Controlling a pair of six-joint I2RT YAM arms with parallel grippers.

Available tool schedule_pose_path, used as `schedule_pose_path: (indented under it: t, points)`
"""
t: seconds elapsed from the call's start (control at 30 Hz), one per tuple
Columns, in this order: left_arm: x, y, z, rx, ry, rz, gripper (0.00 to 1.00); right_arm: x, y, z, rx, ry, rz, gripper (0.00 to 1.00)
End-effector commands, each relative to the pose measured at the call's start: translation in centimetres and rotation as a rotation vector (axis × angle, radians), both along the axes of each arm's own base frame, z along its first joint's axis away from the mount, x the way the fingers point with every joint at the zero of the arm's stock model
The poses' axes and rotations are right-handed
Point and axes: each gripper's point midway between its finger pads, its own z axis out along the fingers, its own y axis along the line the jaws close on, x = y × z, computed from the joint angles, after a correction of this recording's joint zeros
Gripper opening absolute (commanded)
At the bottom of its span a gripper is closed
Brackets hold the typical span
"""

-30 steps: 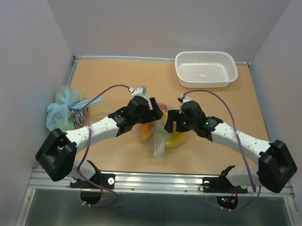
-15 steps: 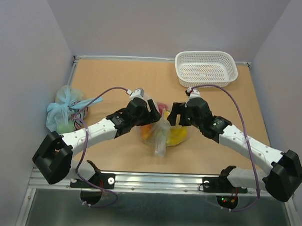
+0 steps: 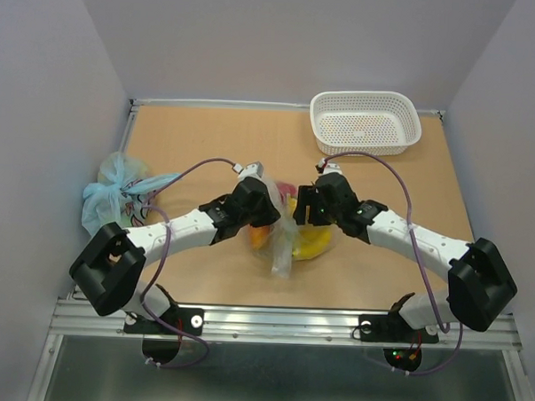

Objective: Untie the knot of the plastic bag and take out the fruit

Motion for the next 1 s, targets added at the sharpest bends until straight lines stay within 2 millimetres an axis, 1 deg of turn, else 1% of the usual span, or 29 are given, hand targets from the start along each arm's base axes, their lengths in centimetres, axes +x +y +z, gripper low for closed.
schedule_pose_path:
  t: [0.0, 0.03, 0.07, 0.13, 0.17, 0.2, 0.23, 0.27, 0.3, 0.37, 0.4, 0.43, 0.5, 0.53, 0.63, 0.67, 0.7, 0.73, 0.77, 0.8, 0.83, 0.87, 0.9, 0.93, 0.97]
  points:
    - [-0.4, 0.2, 1.9, -0.034, -0.068, -0.017, 0.0, 1.3, 1.3, 2.7, 0.058, -0.061, -0.004, 0.69]
    - [-0.4, 0.7, 1.8, -0.027, -0.075, -0.005, 0.0, 1.3, 1.3, 2.8, 0.054, -0.065, 0.001, 0.54]
    - [-0.4, 0.8, 2.3, -0.032, -0.089, -0.002, 0.0, 1.3, 1.3, 2.8, 0.052, -0.067, 0.003, 0.44]
    - [-0.5, 1.5, 2.8, -0.032, -0.109, 0.012, 0.0, 1.5, 1.1, 2.8, 0.042, -0.074, -0.002, 0.19]
    - [-0.5, 2.2, 2.9, -0.014, -0.125, 0.03, 0.0, 1.6, 0.5, 3.0, 0.032, -0.089, -0.033, 0.0]
    - [-0.5, 2.8, 2.7, 0.002, -0.128, 0.044, 0.0, 1.9, 0.1, 3.3, 0.024, -0.105, -0.049, 0.01]
    - [-0.4, 3.4, 2.6, 0.02, -0.133, 0.055, 0.0, 2.3, -1.2, 3.4, -0.02, -0.135, -0.092, 0.0]
    - [-0.4, 4.5, 2.0, 0.056, -0.121, 0.077, 0.0, 2.4, -2.2, 3.6, -0.046, -0.154, -0.123, 0.0]
    - [0.1, 6.3, 1.6, 0.074, -0.112, 0.122, 0.0, 2.7, -3.9, 4.2, -0.061, -0.175, -0.176, 0.0]
    - [0.4, 8.6, 0.7, 0.088, -0.08, 0.173, 0.0, 3.3, -6.8, 4.7, -0.08, -0.194, -0.273, 0.01]
    - [0.9, 11.2, 0.2, 0.082, -0.067, 0.244, 0.0, 4.1, -9.3, 5.0, -0.073, -0.194, -0.351, 0.01]
    - [1.1, 12.4, 0.0, 0.065, -0.058, 0.271, 0.0, 3.9, -10.6, 5.3, -0.044, -0.188, -0.394, 0.0]
    - [1.2, 14.6, 0.1, 0.037, -0.069, 0.328, 0.0, 4.3, -13.0, 5.6, -0.017, -0.188, -0.476, 0.0]
    - [1.8, 16.2, 0.3, 0.027, -0.074, 0.373, 0.0, 4.0, -13.0, 5.8, 0.009, -0.184, -0.482, 0.0]
    - [2.4, 17.5, 1.5, 0.018, -0.114, 0.389, 0.0, 3.8, -11.7, 5.8, 0.047, -0.158, -0.42, 0.01]
    - [2.7, 17.0, 2.5, 0.005, -0.131, 0.367, 0.0, 3.7, -10.2, 6.3, 0.079, -0.143, -0.334, 0.06]
    - [2.8, 16.7, 2.9, 0.002, -0.139, 0.348, 0.0, 3.6, -9.4, 6.8, 0.09, -0.143, -0.284, 0.11]
    - [2.9, 16.4, 3.2, -0.001, -0.142, 0.327, 0.0, 3.2, -8.2, 7.2, 0.096, -0.139, -0.184, 0.18]
    - [3.2, 15.4, 4.5, -0.029, -0.18, 0.272, 0.0, 3.5, -7.6, 9.1, 0.111, -0.177, -0.142, 0.35]
    - [3.3, 15.1, 4.8, -0.034, -0.187, 0.25, 0.0, 3.5, -7.3, 10.0, 0.107, -0.196, -0.109, 0.47]
    - [3.2, 14.6, 5.2, -0.043, -0.194, 0.221, 0.0, 3.3, -6.9, 11.0, 0.085, -0.224, -0.039, 0.68]
    - [3.2, 14.5, 5.5, -0.035, -0.207, 0.199, 0.0, 3.3, -6.7, 12.2, 0.074, -0.255, -0.004, 0.75]
    - [3.3, 14.3, 6.2, -0.042, -0.223, 0.183, 0.0, 3.3, -6.5, 13.2, 0.06, -0.282, 0.023, 0.8]
    - [3.1, 14.0, 6.6, -0.046, -0.228, 0.165, 0.0, 3.3, -5.8, 15.4, 0.032, -0.334, 0.089, 0.84]
    - [3.1, 13.9, 6.9, -0.049, -0.236, 0.156, 0.0, 3.1, -5.1, 16.1, 0.027, -0.347, 0.136, 0.85]
